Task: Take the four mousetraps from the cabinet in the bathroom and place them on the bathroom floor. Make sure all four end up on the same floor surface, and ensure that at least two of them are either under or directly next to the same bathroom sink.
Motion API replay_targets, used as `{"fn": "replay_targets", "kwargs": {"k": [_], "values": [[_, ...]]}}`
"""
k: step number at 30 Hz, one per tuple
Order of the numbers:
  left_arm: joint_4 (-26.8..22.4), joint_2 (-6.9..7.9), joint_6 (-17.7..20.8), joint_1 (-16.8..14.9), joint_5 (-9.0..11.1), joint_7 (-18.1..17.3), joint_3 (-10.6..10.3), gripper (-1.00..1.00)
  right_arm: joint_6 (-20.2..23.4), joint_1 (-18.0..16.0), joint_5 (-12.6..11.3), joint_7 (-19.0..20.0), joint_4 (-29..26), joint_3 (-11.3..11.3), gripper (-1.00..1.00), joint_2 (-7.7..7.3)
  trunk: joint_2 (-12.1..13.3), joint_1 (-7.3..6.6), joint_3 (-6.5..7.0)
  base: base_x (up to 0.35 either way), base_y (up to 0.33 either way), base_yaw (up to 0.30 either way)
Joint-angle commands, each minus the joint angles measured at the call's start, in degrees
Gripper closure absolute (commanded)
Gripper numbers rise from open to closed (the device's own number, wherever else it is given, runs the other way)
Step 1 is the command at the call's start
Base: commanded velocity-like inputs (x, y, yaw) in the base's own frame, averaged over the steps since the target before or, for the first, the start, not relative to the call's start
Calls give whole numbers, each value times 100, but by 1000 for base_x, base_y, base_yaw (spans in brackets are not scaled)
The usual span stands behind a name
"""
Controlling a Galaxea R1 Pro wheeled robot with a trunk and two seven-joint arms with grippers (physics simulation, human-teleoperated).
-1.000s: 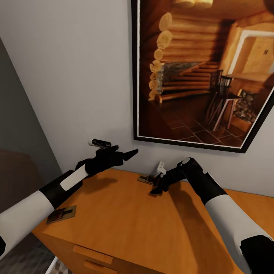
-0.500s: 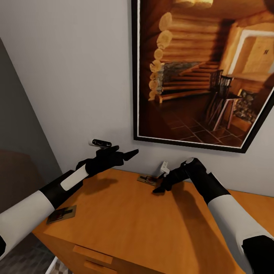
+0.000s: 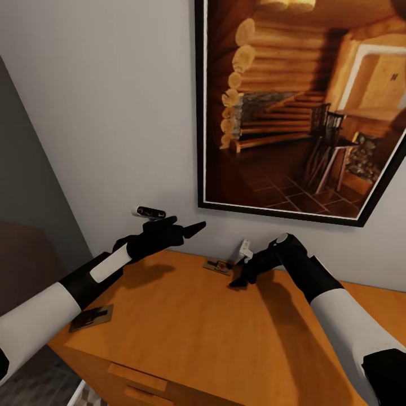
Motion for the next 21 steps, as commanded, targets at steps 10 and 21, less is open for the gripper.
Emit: {"fn": "replay_targets", "kwargs": {"k": [10,21], "values": [[-21,7,56,-10,57,-6,-27,-100,172,-7,67,-29,-2,-309,-100,-14,-4,1,-6,0,0,0],[-28,7,51,-10,52,1,-27,-100,161,-7,27,-15,20,-309,-100,1,-4,1,-6,0,0,0]]}}
